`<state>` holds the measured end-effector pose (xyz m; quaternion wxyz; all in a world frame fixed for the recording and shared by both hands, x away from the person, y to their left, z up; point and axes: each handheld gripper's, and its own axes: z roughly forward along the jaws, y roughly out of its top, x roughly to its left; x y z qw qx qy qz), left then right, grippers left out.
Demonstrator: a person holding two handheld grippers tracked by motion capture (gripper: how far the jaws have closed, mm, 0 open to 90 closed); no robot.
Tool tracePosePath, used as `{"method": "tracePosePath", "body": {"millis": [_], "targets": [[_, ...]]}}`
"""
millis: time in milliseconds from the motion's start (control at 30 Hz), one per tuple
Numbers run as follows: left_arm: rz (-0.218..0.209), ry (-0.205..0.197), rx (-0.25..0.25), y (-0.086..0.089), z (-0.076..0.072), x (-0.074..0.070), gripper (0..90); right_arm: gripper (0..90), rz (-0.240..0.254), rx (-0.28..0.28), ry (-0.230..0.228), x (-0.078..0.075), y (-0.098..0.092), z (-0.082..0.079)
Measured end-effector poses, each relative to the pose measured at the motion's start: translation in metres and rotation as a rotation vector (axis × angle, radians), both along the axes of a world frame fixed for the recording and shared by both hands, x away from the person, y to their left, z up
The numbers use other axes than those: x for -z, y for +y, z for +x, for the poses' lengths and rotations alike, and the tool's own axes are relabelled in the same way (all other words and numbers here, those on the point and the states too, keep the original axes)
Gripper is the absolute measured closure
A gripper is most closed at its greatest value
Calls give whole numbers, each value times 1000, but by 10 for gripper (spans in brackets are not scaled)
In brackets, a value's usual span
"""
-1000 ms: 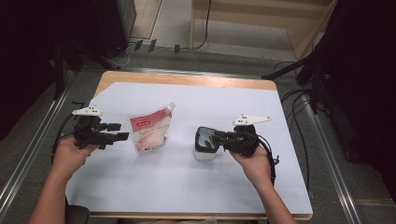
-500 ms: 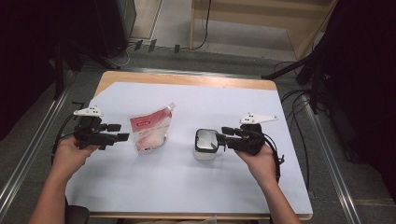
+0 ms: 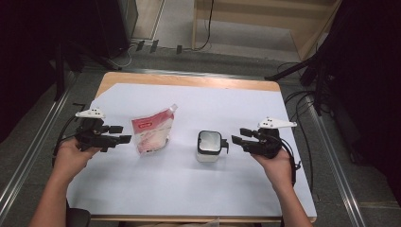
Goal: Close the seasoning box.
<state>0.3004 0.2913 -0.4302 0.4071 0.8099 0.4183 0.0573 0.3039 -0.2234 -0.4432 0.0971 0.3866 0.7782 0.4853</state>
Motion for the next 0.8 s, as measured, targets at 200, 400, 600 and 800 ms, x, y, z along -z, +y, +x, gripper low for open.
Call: {"method": "tracePosePath", "body": {"millis": [200,400,600,800], "targets": [[-4,2,-7,2,0,-1,385,444,-11,27,-15,5,-14,0],[-2,8,3,1,1,0,377,386,-26,63,-13,15,-27,2],[5,14,10,1,1,1,368,361,-38,94,-7,20,-34,5],[1,14,1,0,1,3,360,350,-57,100,-8,23,-31,5]]}}
